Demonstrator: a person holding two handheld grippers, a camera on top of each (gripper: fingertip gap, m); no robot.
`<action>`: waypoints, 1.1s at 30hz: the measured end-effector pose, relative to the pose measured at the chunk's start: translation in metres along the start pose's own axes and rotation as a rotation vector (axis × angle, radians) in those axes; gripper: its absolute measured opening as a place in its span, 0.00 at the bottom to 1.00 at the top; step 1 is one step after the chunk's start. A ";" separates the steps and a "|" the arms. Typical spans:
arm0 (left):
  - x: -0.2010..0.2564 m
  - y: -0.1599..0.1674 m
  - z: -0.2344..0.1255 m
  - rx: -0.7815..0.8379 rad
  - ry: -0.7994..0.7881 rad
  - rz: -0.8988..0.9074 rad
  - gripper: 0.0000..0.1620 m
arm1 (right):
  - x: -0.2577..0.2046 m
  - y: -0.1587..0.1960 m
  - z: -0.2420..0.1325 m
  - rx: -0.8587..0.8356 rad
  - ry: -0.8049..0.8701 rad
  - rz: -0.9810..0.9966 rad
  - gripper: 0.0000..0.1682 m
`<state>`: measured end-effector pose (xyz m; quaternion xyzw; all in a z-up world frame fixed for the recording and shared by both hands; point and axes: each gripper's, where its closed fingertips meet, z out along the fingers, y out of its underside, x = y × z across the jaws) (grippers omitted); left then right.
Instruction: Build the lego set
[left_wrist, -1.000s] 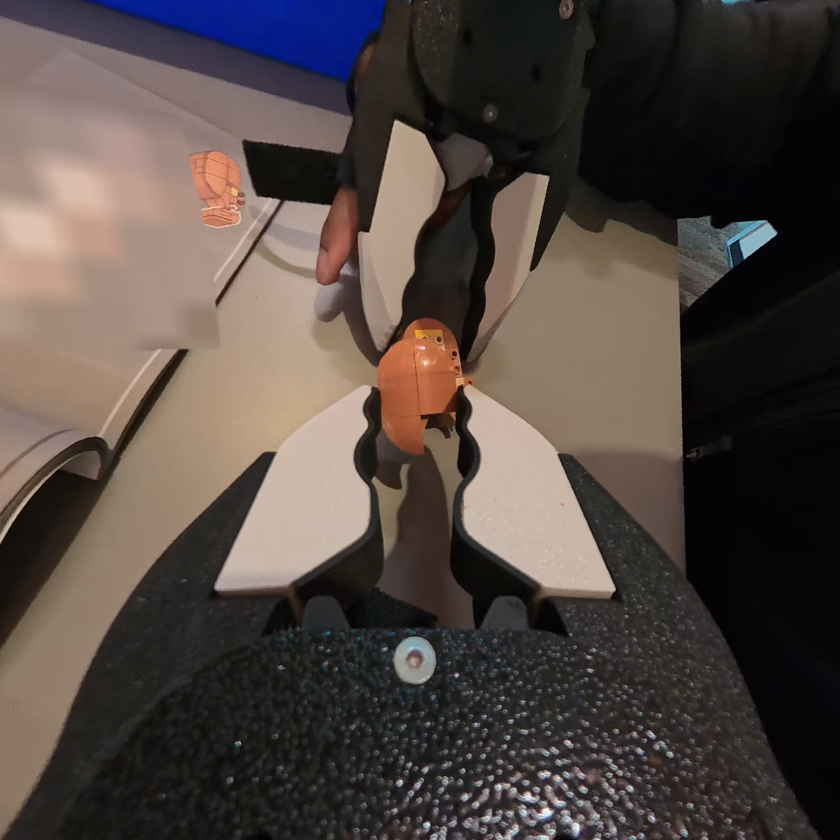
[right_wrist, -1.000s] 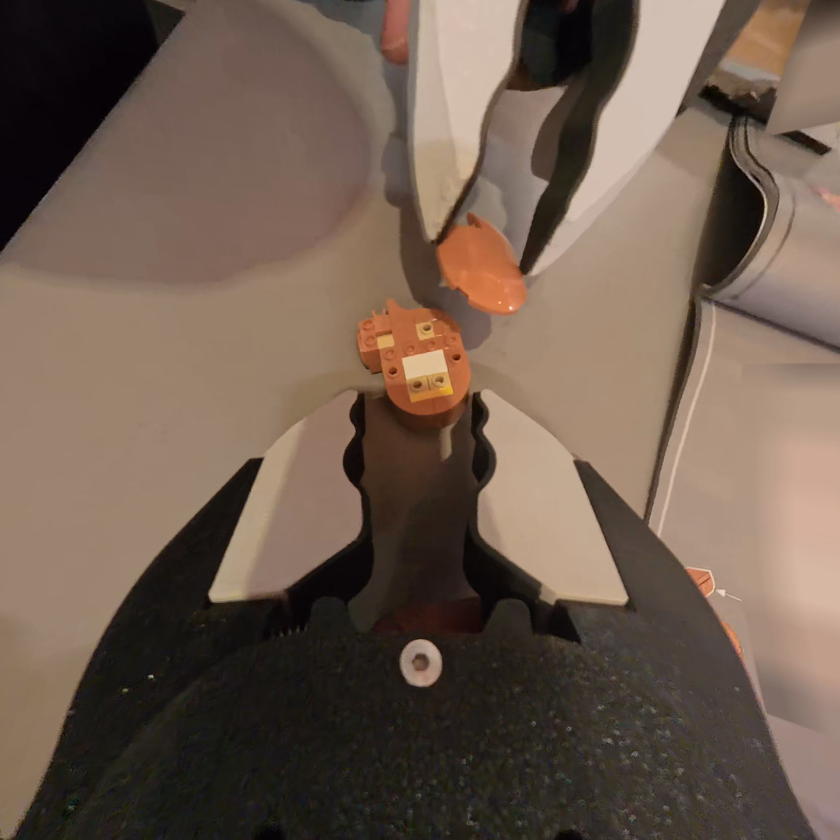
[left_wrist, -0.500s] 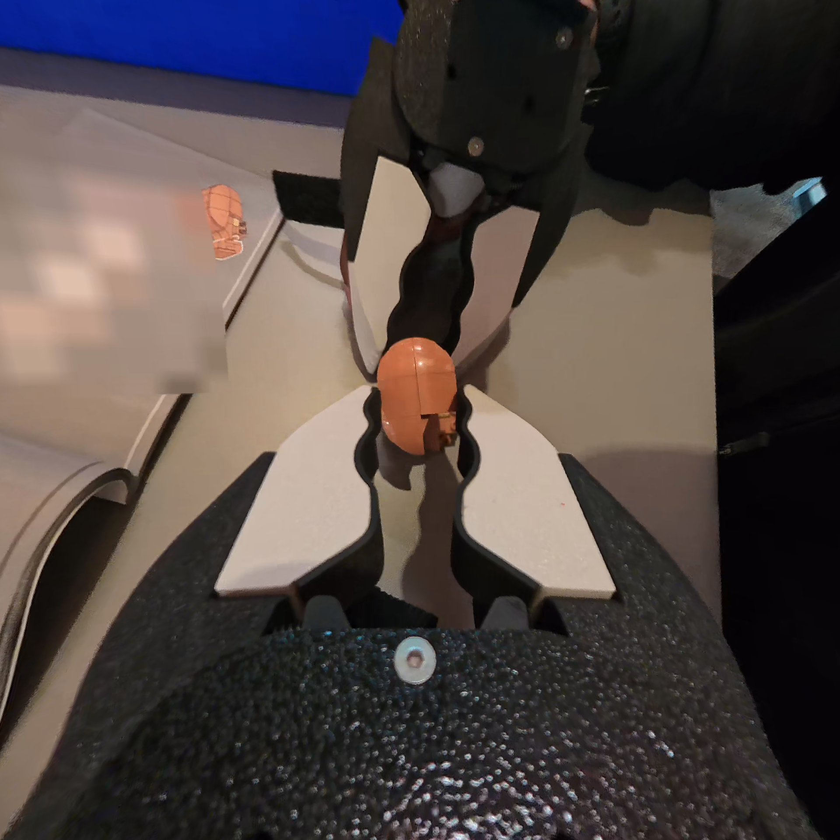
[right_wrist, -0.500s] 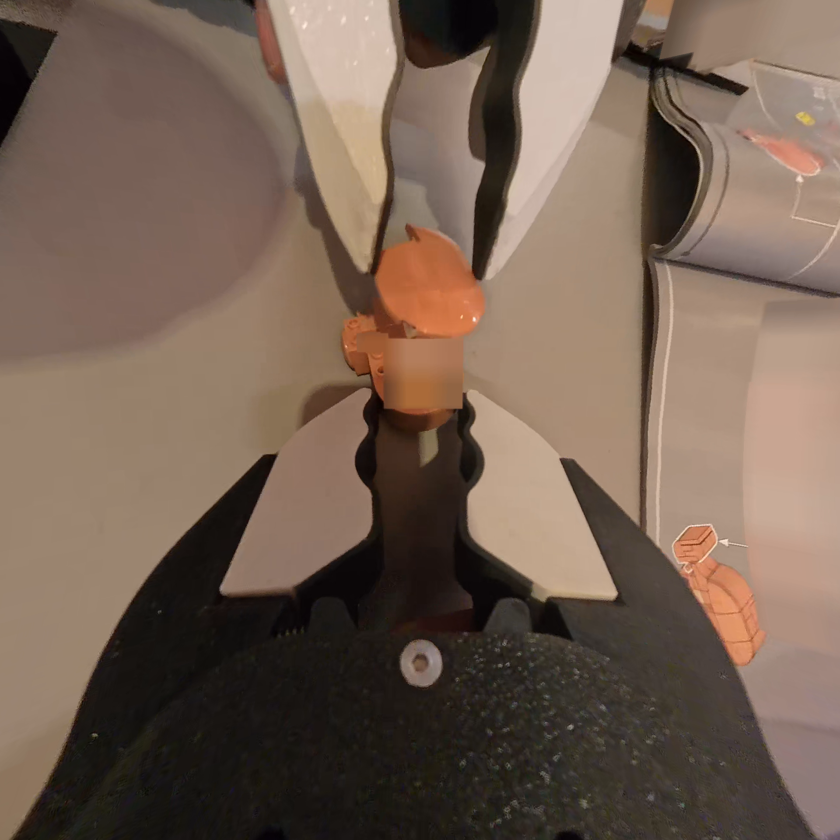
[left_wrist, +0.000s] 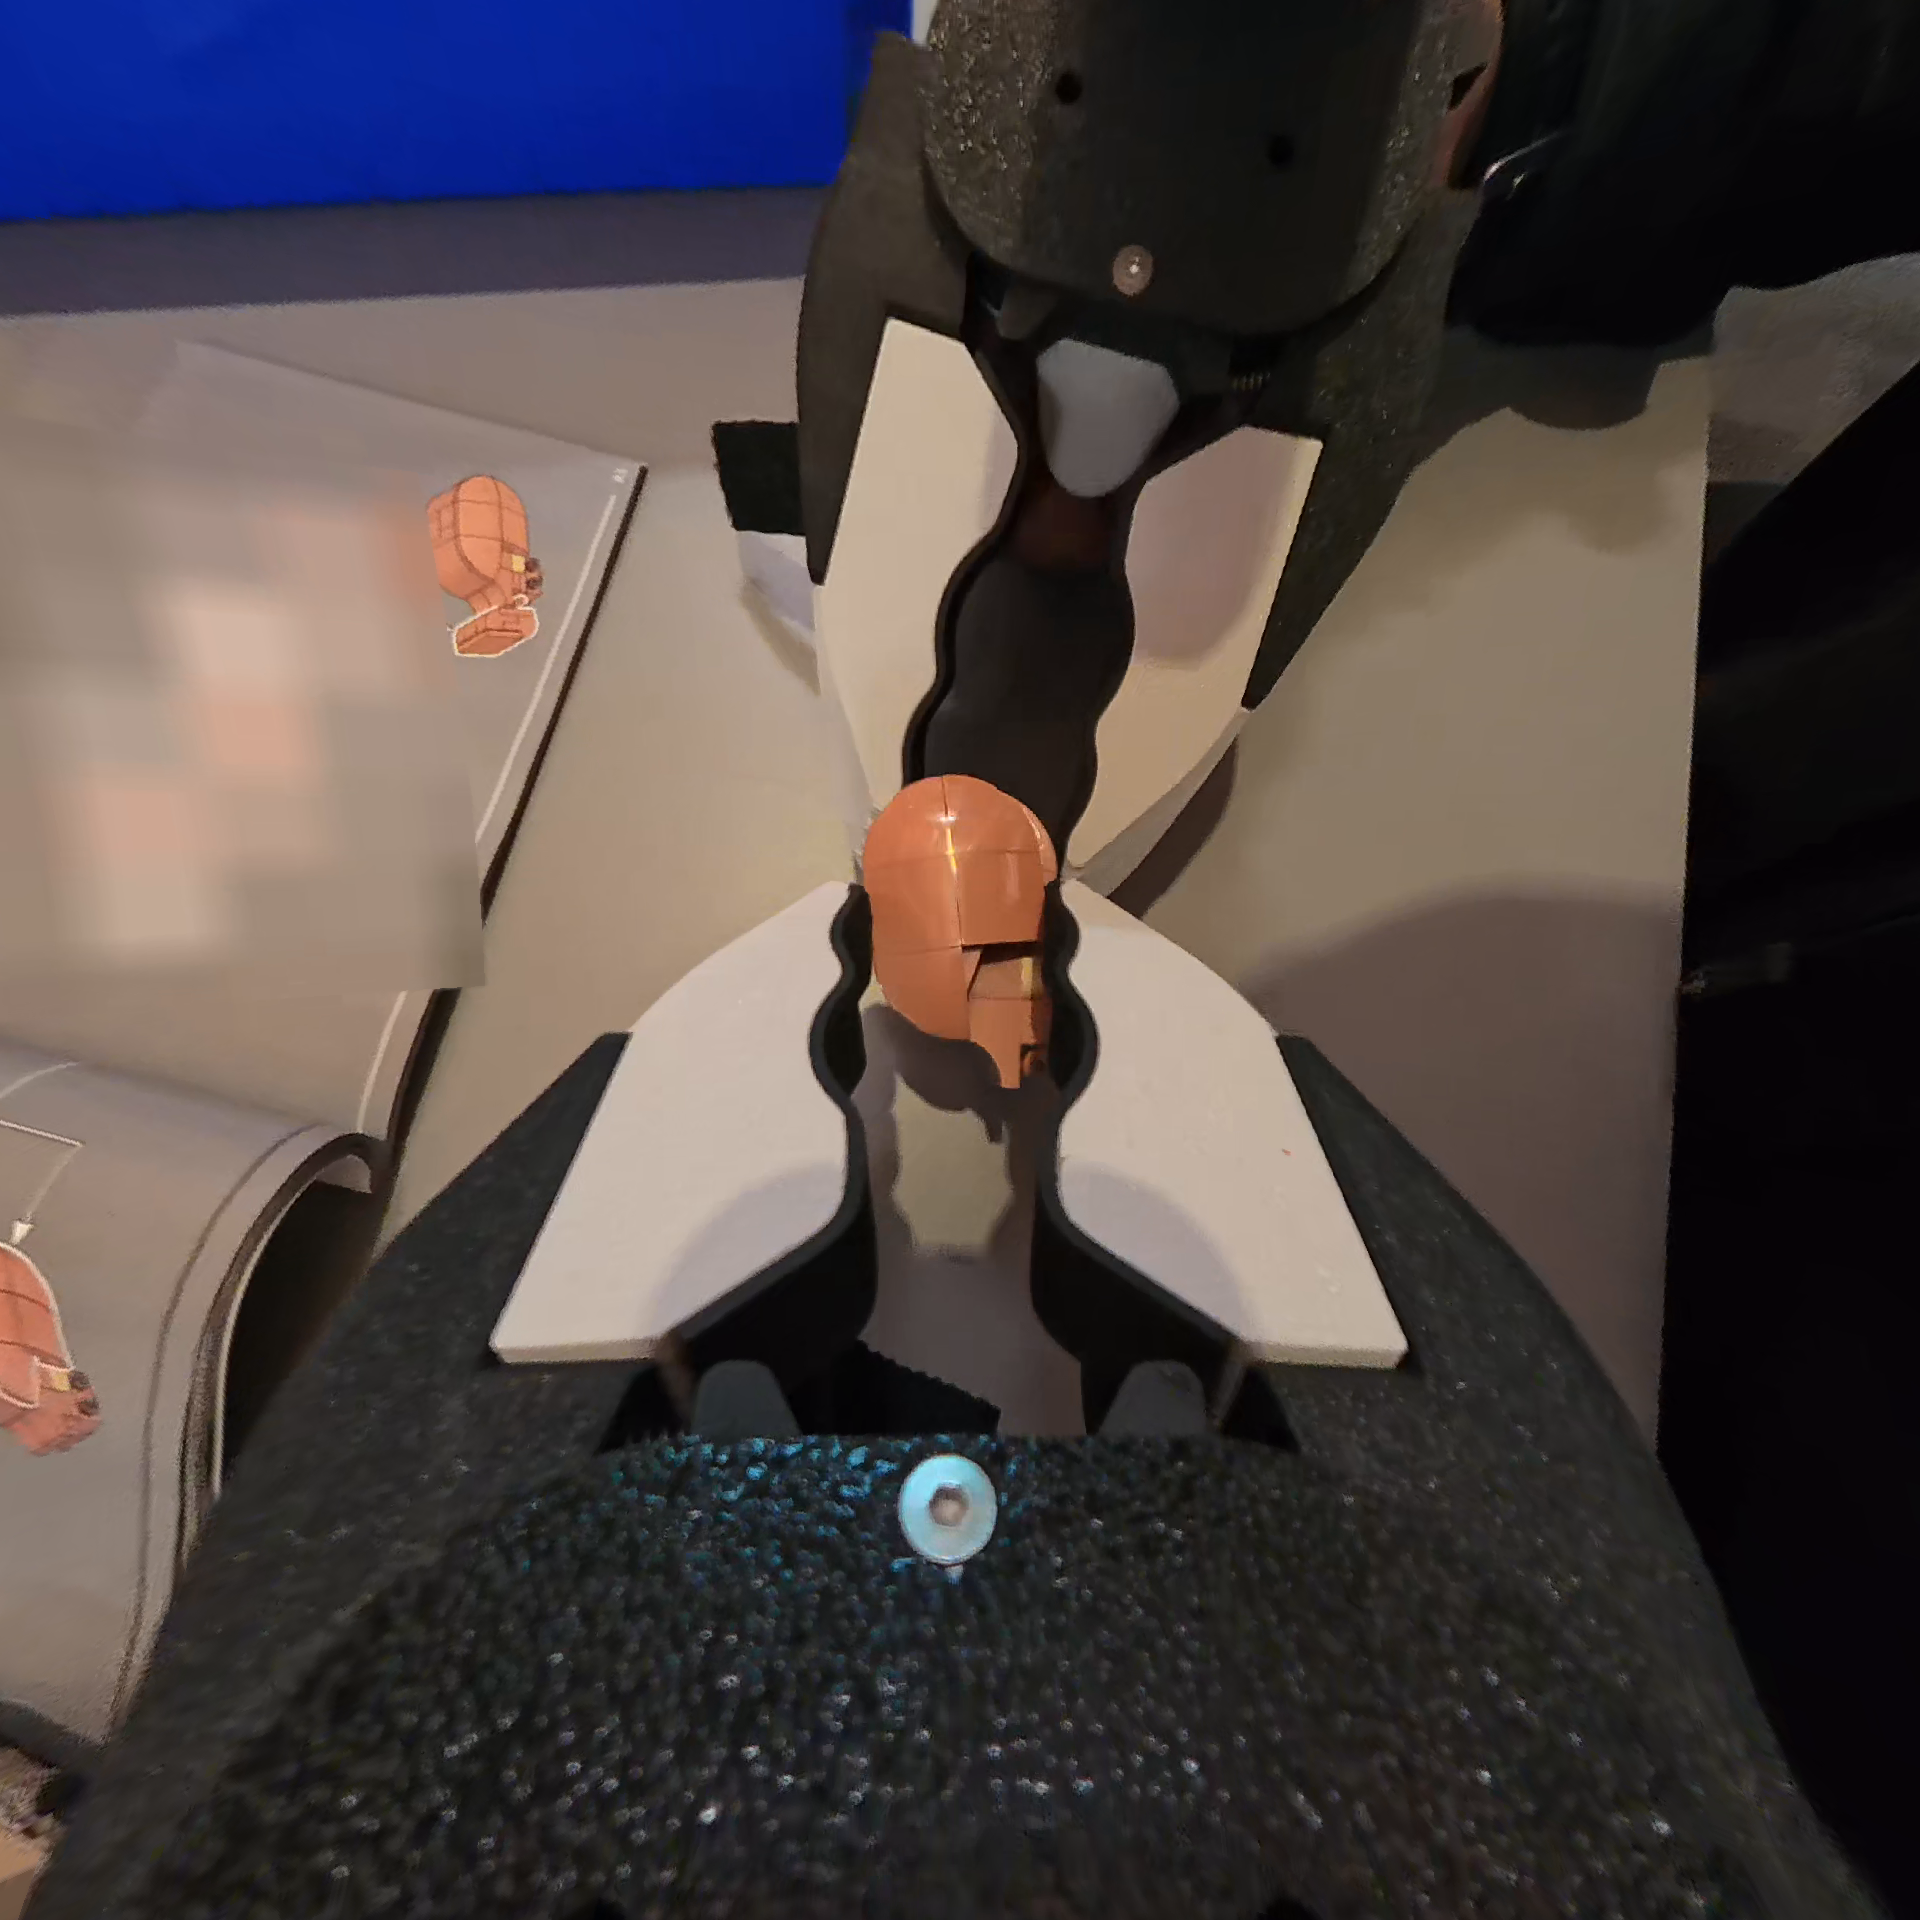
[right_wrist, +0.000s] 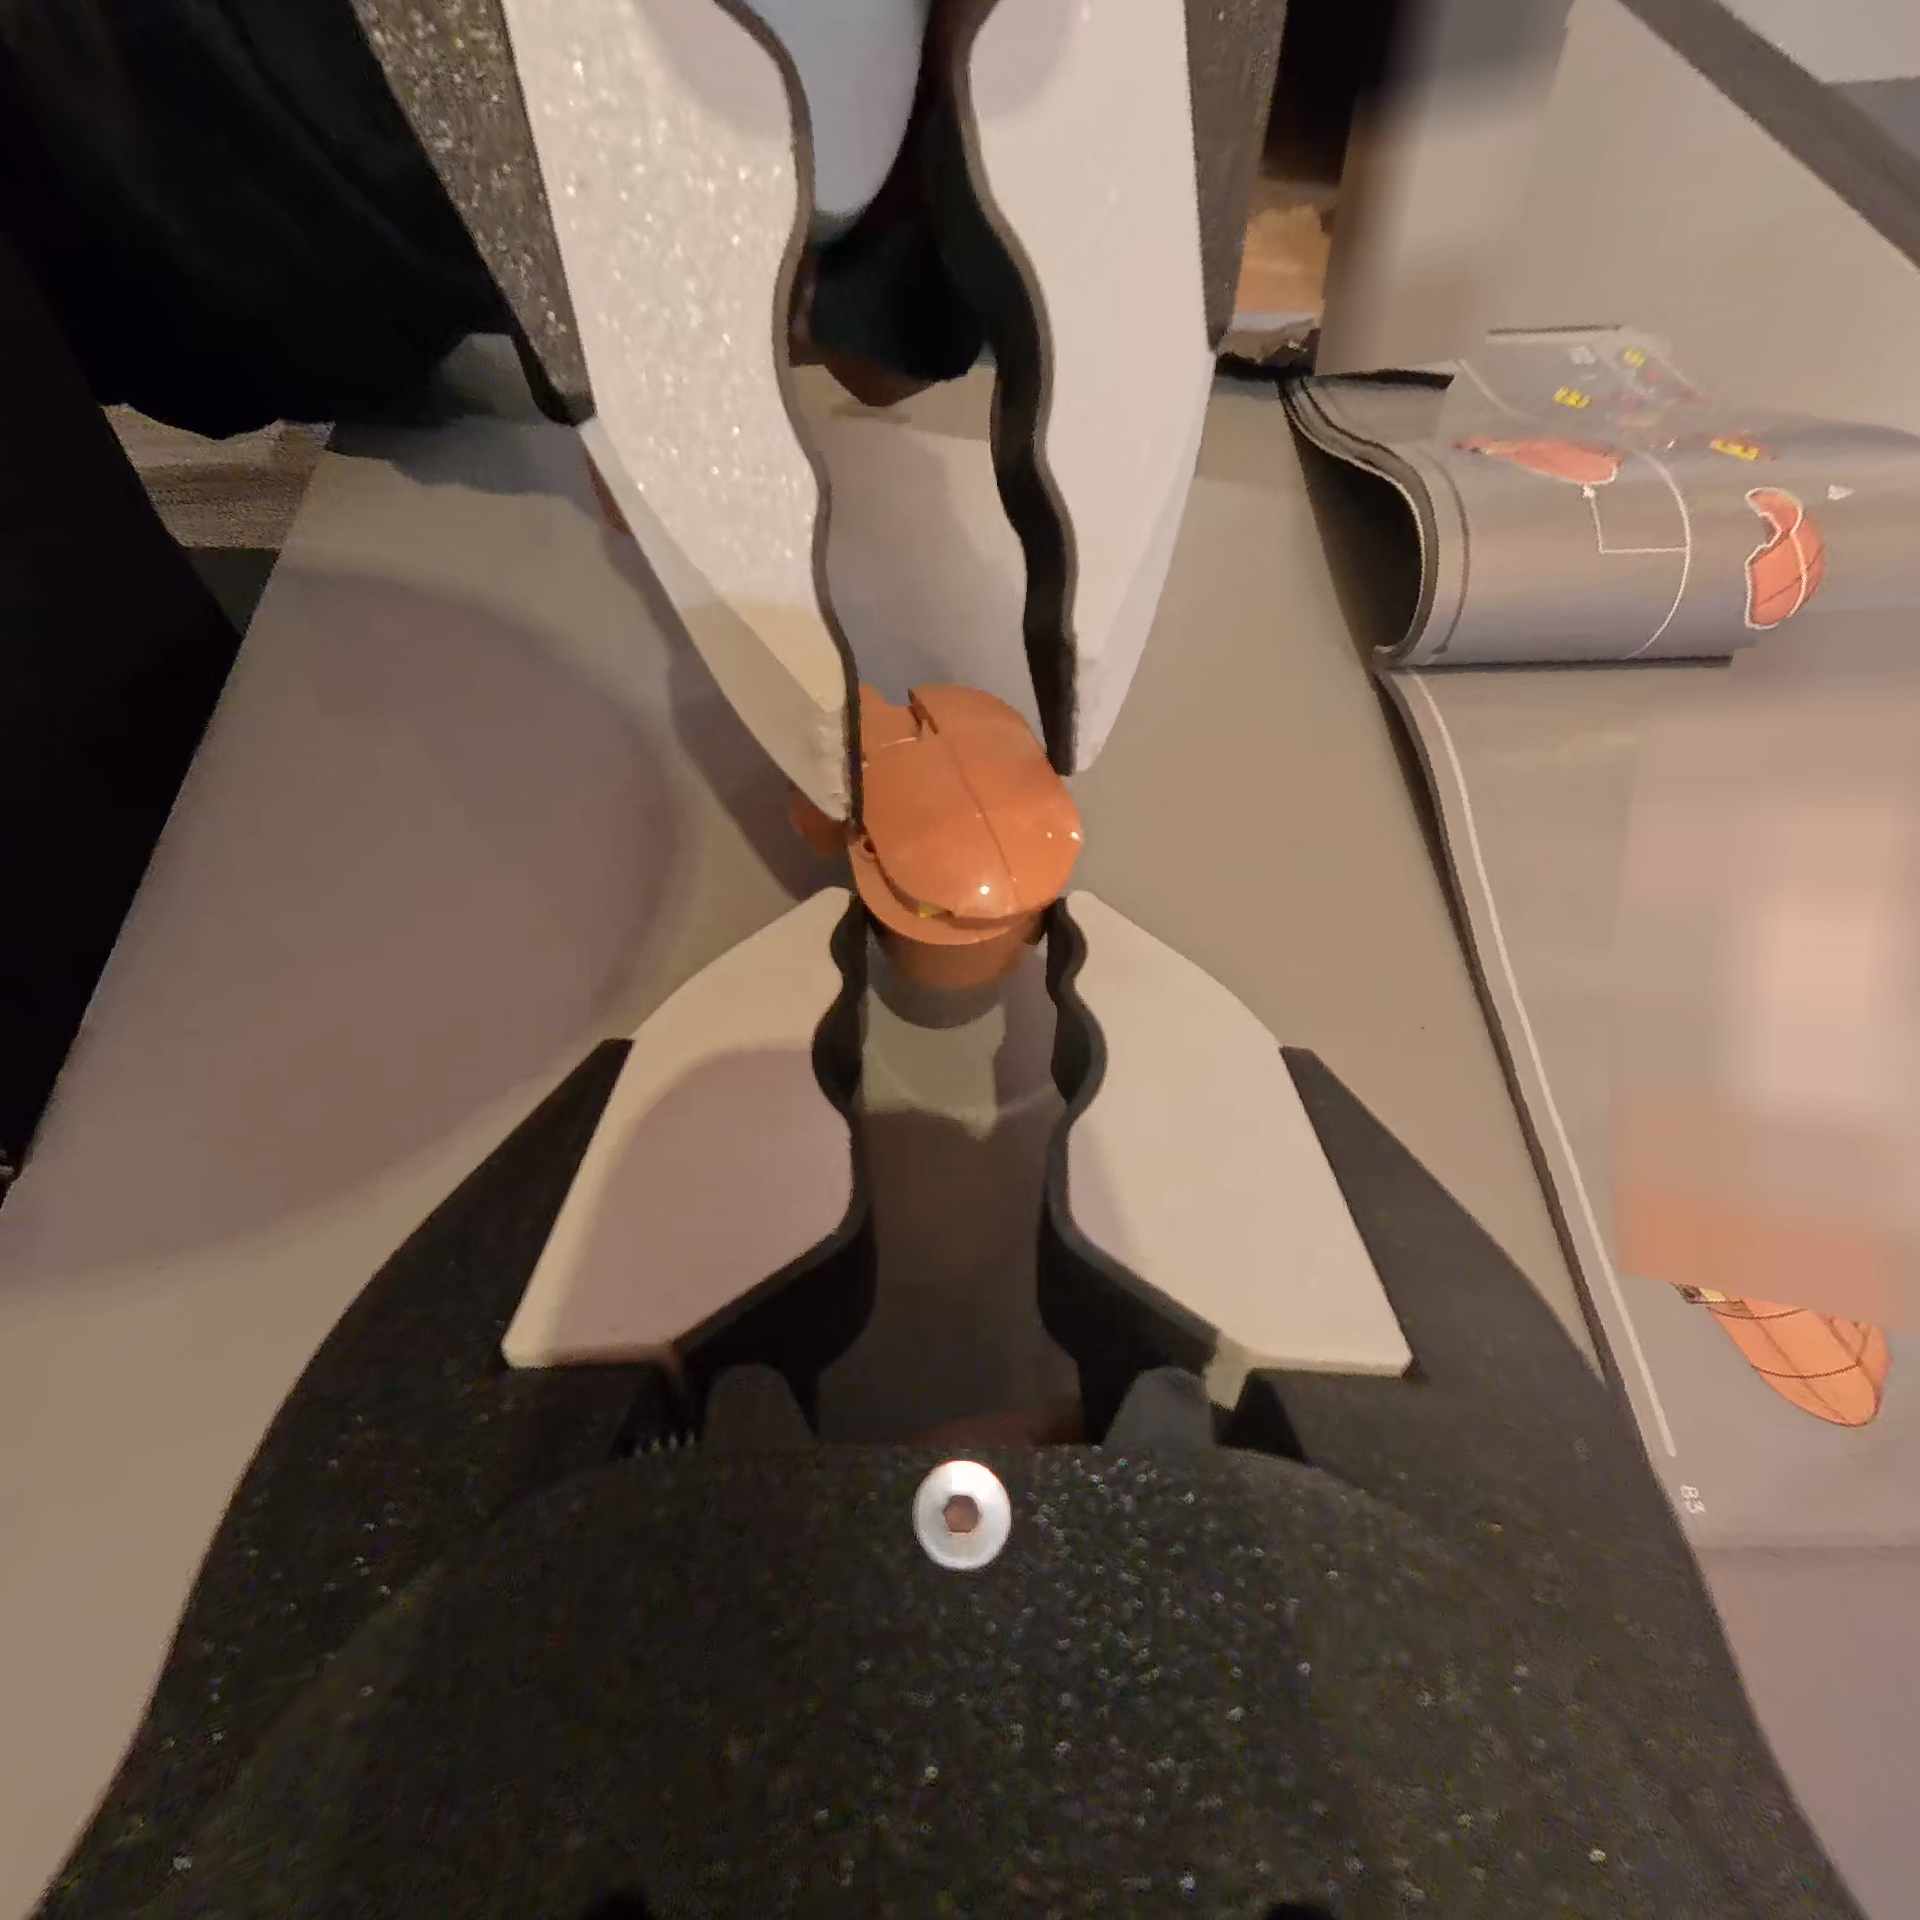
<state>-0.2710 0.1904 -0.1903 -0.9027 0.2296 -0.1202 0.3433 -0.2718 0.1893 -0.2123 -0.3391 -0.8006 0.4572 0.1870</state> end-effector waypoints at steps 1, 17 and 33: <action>0.001 0.000 0.000 -0.010 0.004 0.010 0.19 | -0.001 -0.001 -0.001 0.005 0.000 -0.002 0.20; 0.006 -0.004 -0.003 -0.108 -0.013 0.108 0.19 | -0.002 -0.004 -0.006 0.043 0.009 -0.013 0.20; 0.006 -0.004 -0.001 -0.152 -0.069 0.189 0.20 | -0.002 -0.005 -0.006 0.046 0.016 -0.020 0.20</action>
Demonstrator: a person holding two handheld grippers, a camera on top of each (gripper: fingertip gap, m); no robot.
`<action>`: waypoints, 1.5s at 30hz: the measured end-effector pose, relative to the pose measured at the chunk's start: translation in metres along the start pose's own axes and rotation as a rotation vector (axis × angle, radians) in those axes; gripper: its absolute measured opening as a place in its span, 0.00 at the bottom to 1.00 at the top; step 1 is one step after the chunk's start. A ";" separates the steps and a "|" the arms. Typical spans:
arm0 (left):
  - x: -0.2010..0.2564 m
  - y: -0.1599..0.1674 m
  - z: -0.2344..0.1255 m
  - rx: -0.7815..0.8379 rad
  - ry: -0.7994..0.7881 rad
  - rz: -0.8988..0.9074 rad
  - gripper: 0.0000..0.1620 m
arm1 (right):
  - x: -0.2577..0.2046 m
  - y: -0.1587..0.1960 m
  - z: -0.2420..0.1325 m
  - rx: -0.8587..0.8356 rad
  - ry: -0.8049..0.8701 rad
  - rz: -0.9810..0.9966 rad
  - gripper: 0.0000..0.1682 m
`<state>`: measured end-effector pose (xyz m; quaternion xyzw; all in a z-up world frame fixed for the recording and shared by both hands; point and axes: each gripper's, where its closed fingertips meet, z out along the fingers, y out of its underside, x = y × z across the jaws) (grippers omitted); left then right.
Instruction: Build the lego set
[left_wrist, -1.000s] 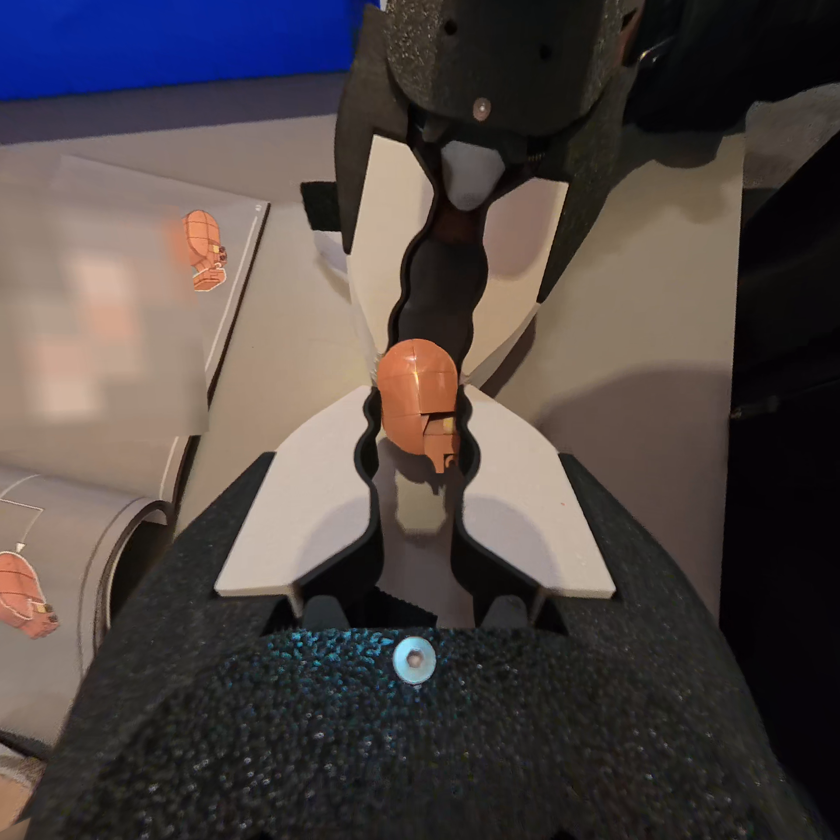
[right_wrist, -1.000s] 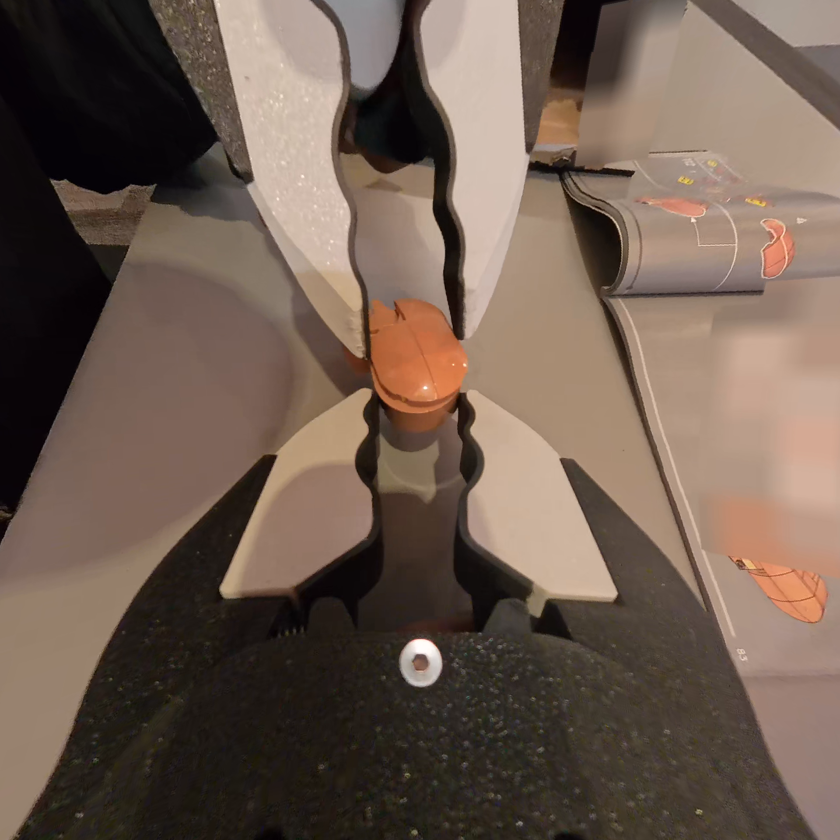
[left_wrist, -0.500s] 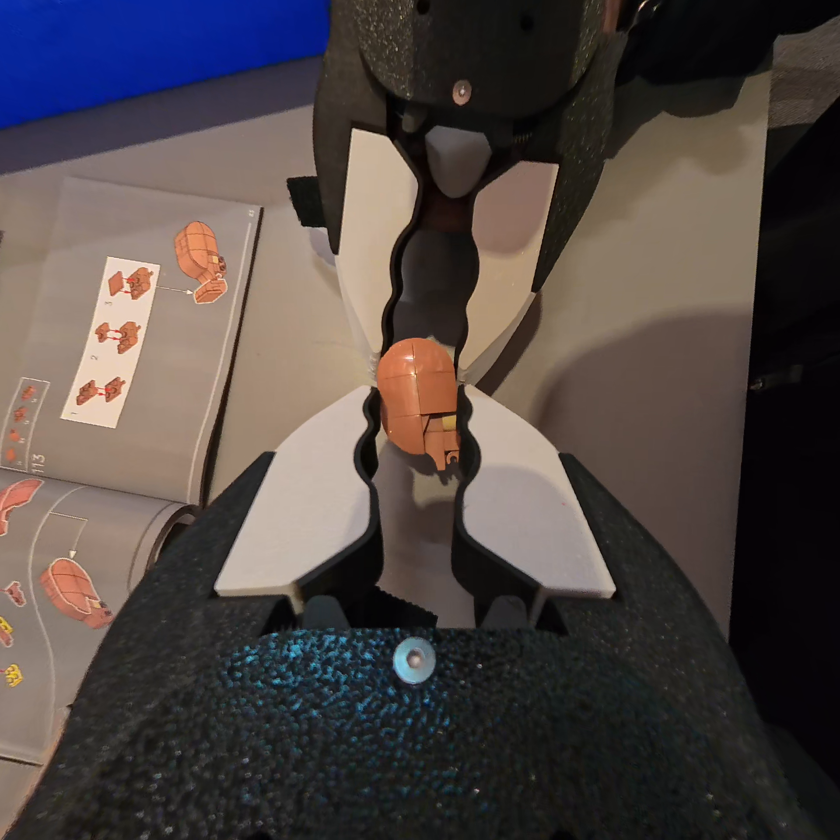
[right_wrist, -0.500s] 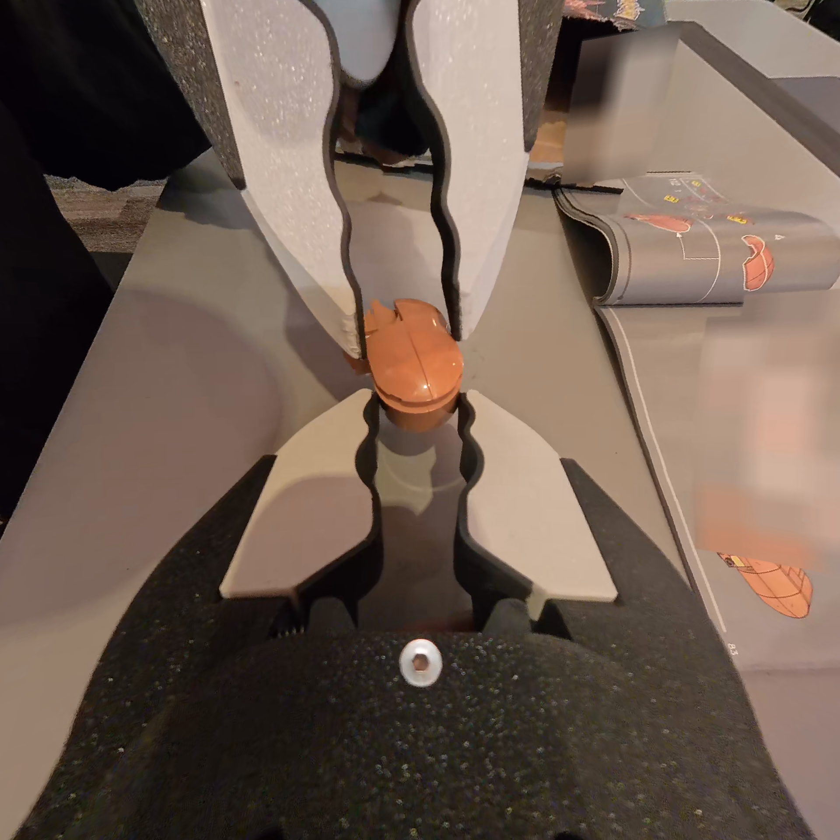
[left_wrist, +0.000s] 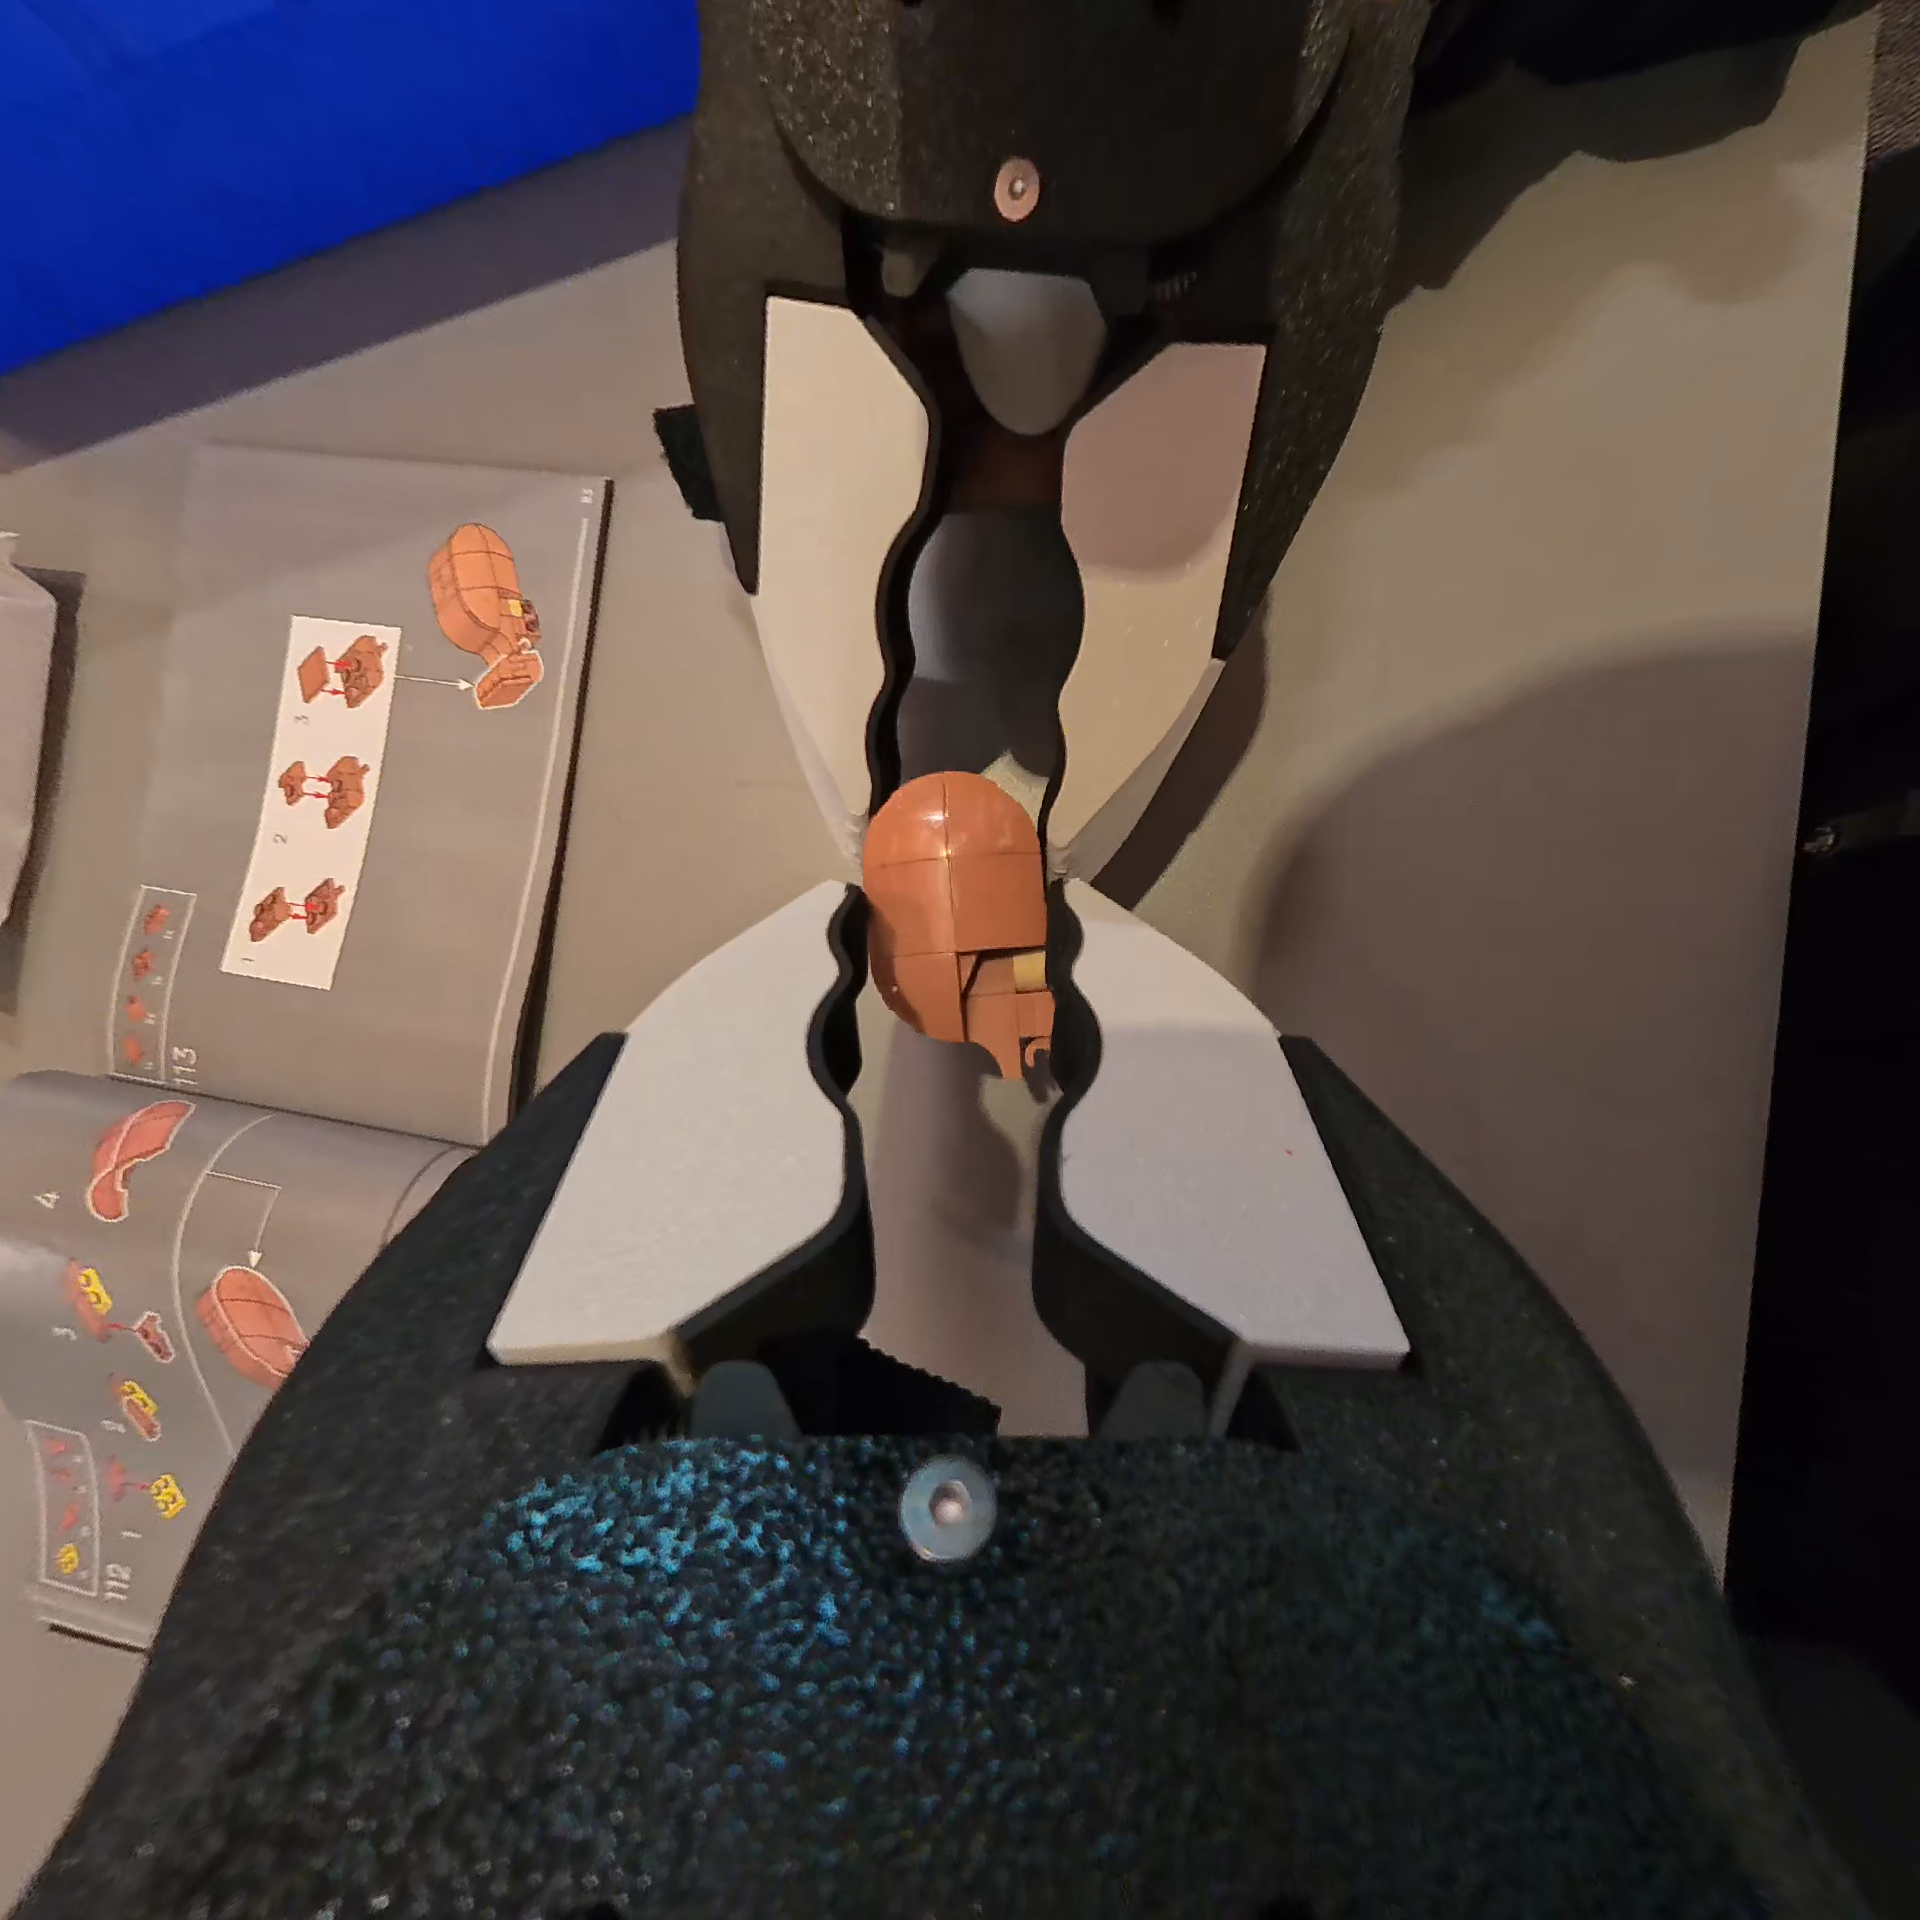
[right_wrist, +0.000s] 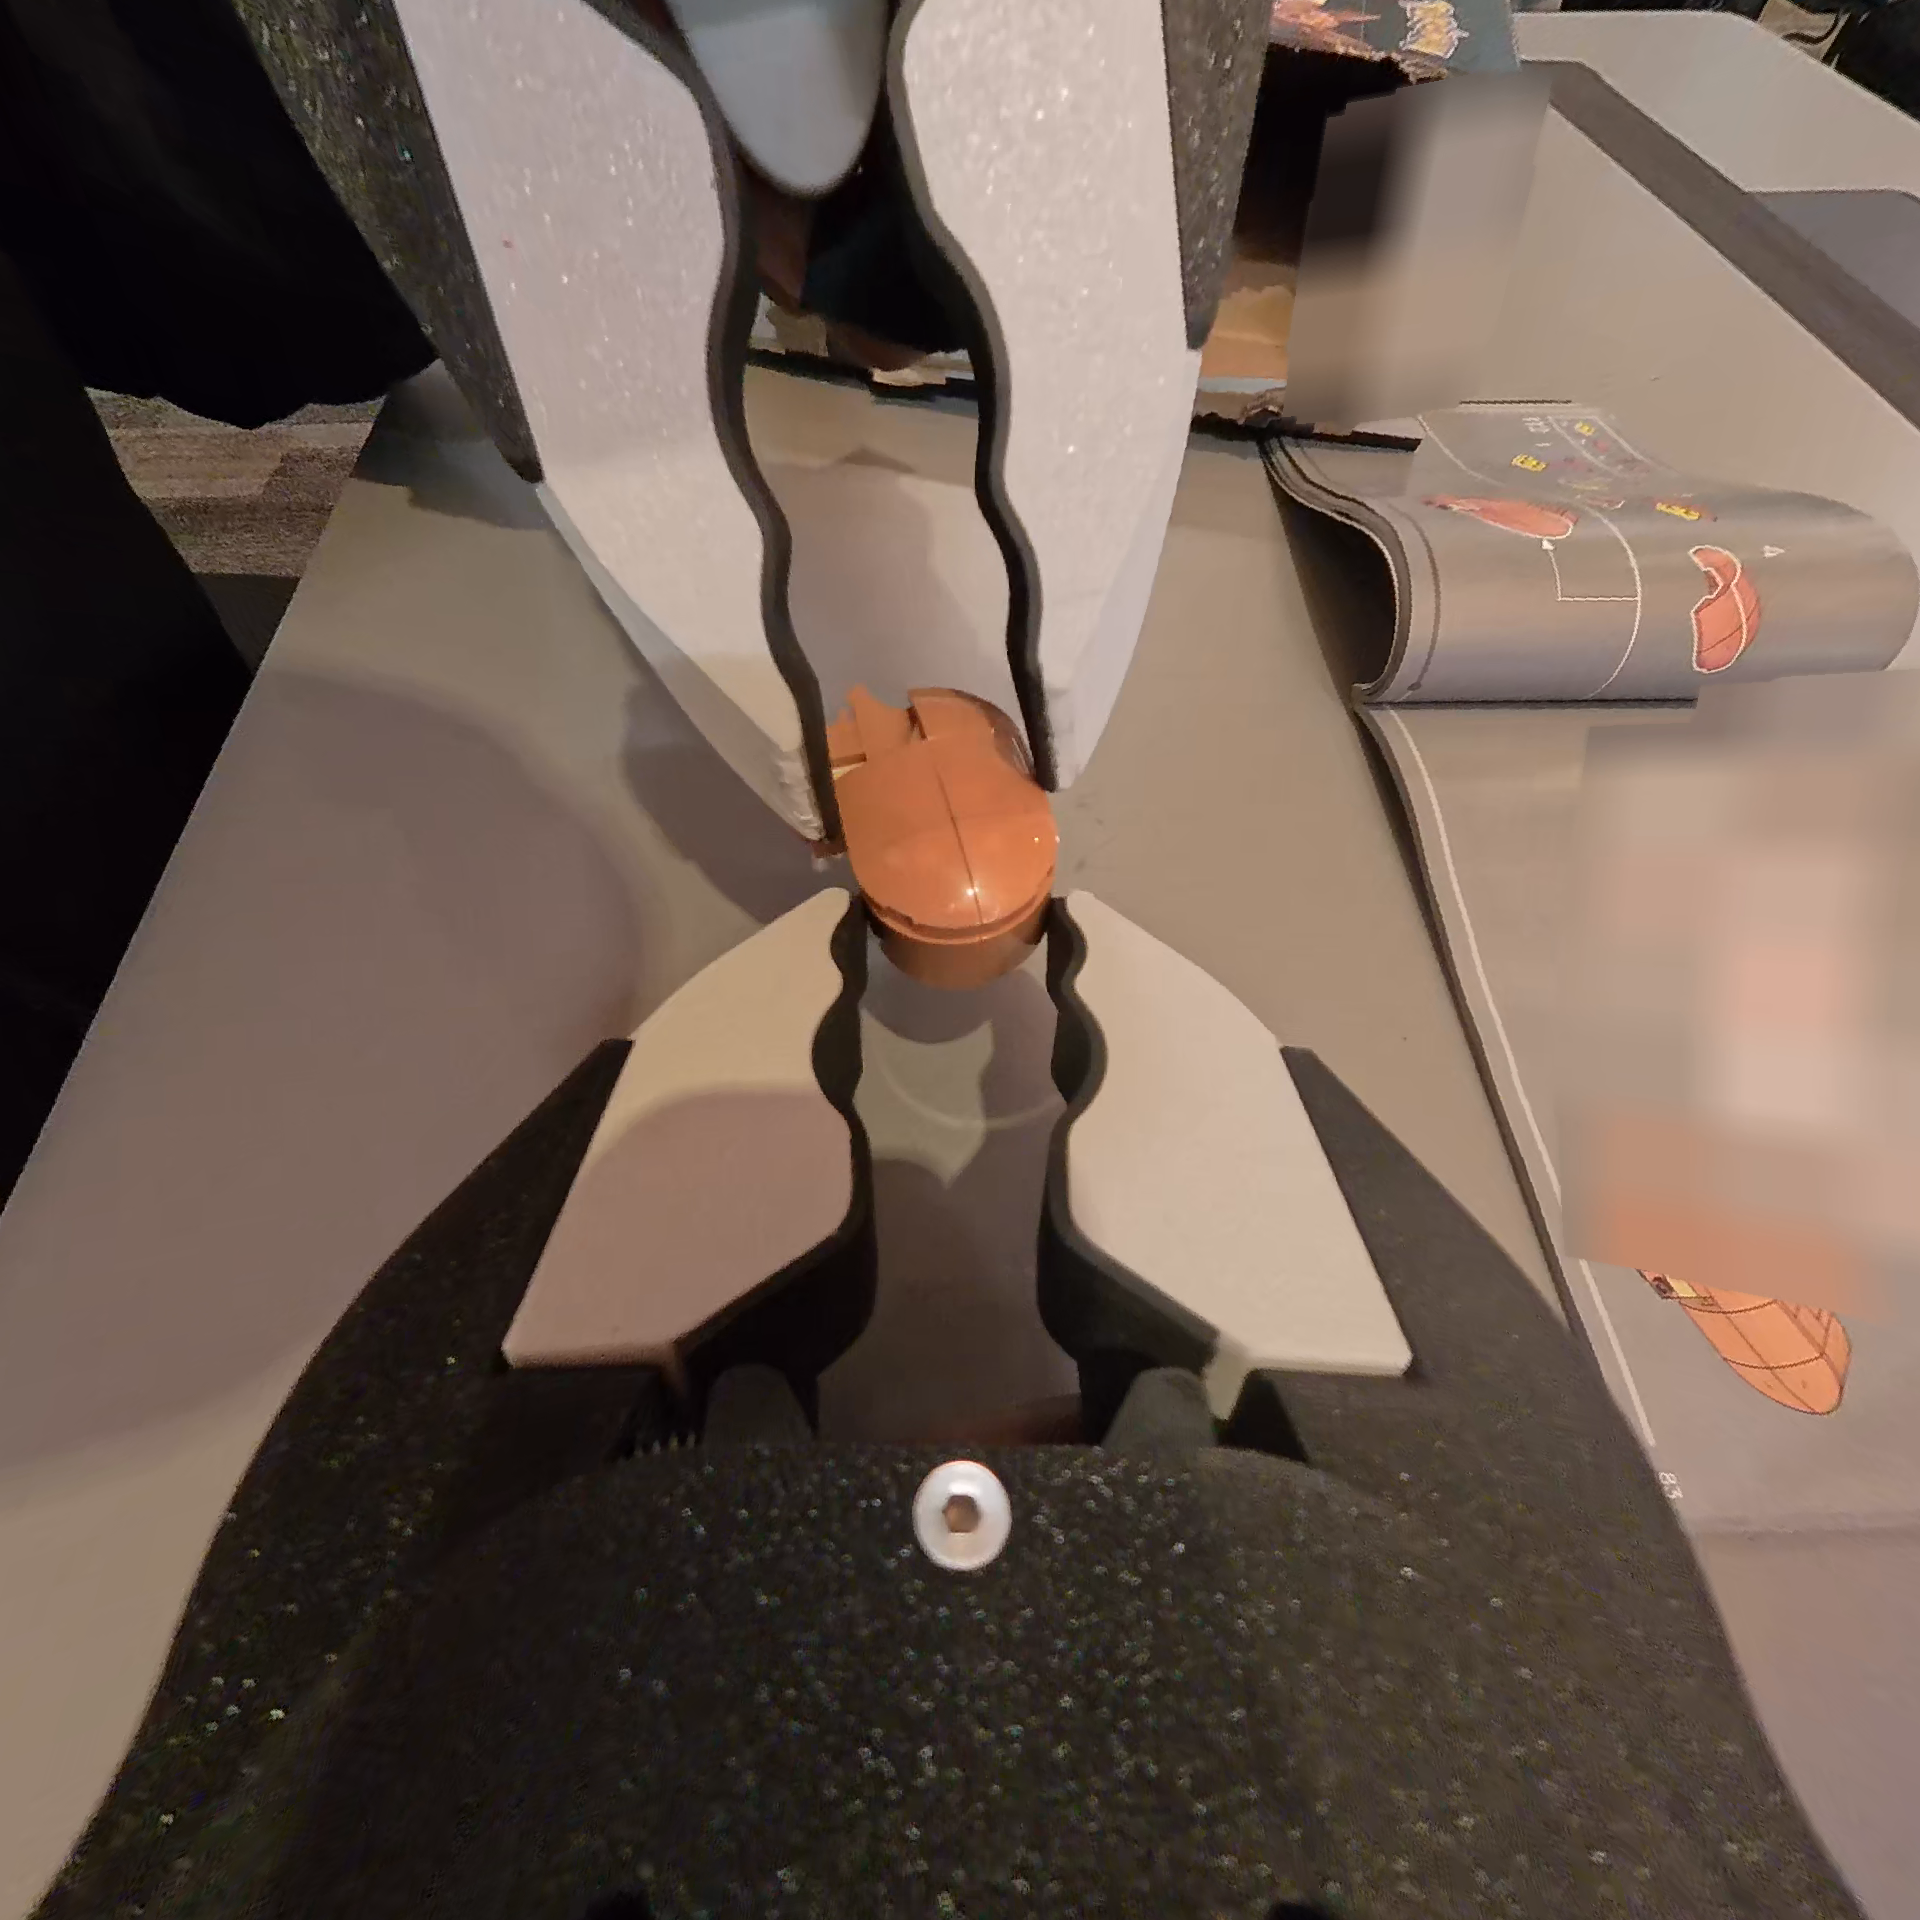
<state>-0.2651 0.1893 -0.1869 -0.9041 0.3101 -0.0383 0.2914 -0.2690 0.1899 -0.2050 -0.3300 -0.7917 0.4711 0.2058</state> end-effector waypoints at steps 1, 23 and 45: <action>0.000 0.000 0.000 -0.002 -0.002 0.001 0.20 | 0.000 0.000 0.000 0.000 0.000 0.001 0.20; -0.025 -0.002 -0.016 0.421 0.524 -0.806 0.37 | 0.002 -0.004 -0.003 0.028 0.036 -0.082 0.20; 0.004 -0.012 0.005 0.479 0.806 -0.992 0.21 | 0.006 -0.009 -0.003 0.026 0.118 -0.170 0.20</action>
